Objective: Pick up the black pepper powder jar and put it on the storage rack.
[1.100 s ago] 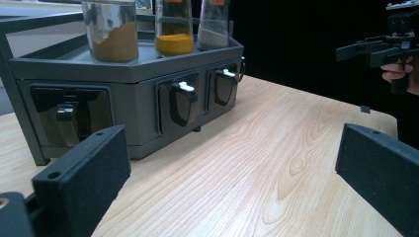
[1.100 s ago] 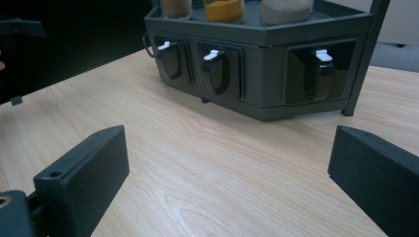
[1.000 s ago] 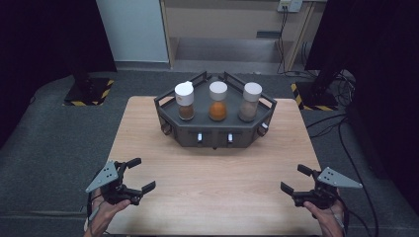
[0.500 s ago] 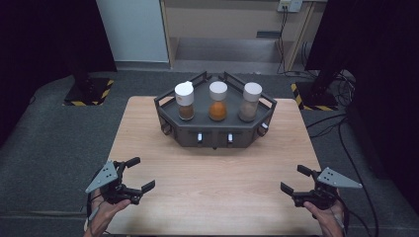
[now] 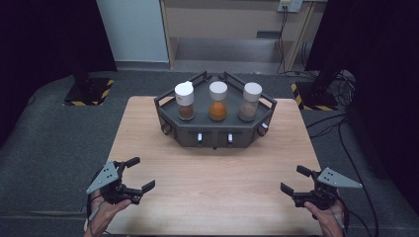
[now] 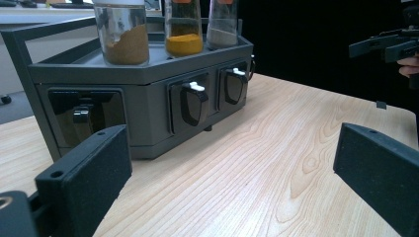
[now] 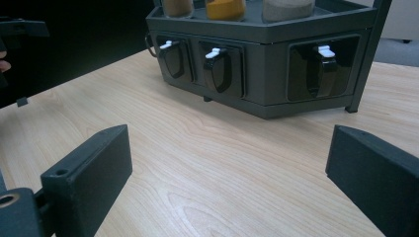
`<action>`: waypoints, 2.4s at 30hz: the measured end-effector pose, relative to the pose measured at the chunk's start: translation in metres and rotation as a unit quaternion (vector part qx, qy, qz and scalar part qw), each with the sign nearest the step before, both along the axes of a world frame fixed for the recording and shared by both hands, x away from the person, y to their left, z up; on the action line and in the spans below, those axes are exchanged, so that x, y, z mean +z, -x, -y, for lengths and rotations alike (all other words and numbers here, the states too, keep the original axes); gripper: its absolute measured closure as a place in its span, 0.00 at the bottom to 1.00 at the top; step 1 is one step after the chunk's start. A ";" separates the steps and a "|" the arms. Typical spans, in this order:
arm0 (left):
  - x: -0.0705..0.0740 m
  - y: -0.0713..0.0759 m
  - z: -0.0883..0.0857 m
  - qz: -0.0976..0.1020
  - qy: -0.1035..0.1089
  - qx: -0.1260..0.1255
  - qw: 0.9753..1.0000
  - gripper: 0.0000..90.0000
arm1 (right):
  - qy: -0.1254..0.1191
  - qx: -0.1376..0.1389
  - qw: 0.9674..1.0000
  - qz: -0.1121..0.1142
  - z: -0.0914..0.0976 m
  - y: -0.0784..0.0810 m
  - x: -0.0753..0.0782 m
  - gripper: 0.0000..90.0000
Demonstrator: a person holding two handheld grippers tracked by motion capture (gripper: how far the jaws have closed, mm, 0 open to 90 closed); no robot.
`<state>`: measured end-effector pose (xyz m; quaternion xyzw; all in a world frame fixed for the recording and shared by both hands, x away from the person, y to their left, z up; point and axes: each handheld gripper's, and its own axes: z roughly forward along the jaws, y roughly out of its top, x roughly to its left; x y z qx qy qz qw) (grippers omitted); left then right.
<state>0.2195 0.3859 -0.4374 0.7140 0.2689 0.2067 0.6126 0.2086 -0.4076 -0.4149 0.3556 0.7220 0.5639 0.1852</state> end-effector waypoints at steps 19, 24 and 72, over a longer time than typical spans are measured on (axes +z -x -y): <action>0.000 0.000 0.001 -0.001 -0.001 0.000 1.000 0.00 | -0.001 -0.004 1.000 -0.003 -0.001 0.000 0.000 0.05; 0.000 0.000 0.001 0.001 -0.001 -0.002 1.000 0.00 | -0.004 -0.010 1.000 -0.002 0.001 0.001 0.000 0.05; 0.002 -0.002 0.002 -0.002 -0.008 -0.013 1.000 0.00 | 0.006 -0.001 1.000 -0.001 -0.001 0.003 0.004 0.05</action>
